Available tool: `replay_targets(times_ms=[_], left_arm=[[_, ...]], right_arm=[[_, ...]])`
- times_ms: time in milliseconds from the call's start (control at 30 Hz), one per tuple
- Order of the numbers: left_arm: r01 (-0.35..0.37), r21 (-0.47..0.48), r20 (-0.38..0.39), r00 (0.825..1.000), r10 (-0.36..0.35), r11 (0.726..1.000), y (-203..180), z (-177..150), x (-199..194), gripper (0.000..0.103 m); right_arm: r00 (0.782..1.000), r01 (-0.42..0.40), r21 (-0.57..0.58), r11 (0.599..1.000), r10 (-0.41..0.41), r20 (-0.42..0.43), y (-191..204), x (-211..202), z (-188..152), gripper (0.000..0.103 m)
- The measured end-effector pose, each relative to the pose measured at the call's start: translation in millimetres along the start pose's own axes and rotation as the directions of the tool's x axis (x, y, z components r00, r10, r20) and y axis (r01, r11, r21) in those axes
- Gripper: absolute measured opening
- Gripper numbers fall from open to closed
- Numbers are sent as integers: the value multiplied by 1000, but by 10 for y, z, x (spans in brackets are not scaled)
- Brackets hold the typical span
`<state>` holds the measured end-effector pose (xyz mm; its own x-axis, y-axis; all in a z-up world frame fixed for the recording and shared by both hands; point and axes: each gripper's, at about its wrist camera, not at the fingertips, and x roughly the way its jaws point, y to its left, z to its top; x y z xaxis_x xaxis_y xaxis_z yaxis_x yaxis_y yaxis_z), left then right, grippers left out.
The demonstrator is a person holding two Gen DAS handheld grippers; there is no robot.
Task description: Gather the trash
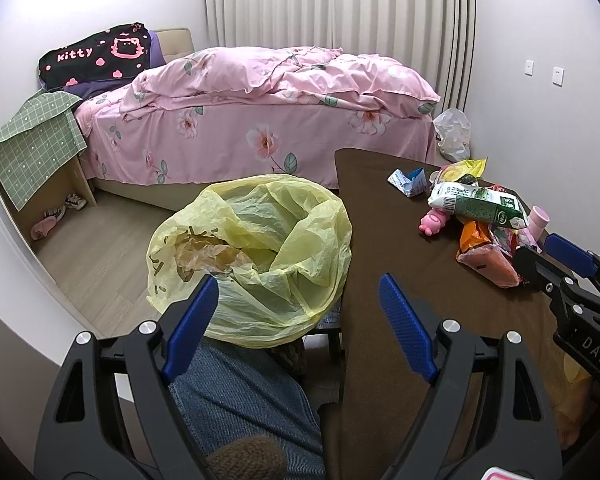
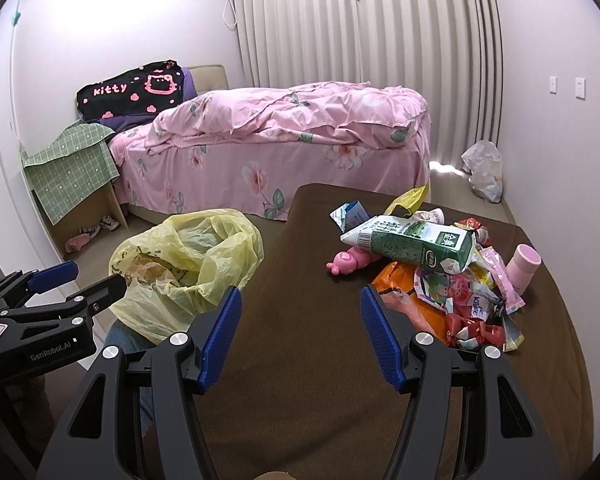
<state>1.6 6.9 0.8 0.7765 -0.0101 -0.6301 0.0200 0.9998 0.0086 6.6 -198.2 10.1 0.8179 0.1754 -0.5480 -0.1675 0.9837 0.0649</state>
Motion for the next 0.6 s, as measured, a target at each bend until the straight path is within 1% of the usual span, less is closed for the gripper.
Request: replay_targets(times_ms=[600], left_arm=[[1, -3, 3, 1000, -1, 1000, 10, 3, -10, 78]], right_arm=[[1000, 4, 1, 1000, -4, 3, -9, -13, 20, 59]])
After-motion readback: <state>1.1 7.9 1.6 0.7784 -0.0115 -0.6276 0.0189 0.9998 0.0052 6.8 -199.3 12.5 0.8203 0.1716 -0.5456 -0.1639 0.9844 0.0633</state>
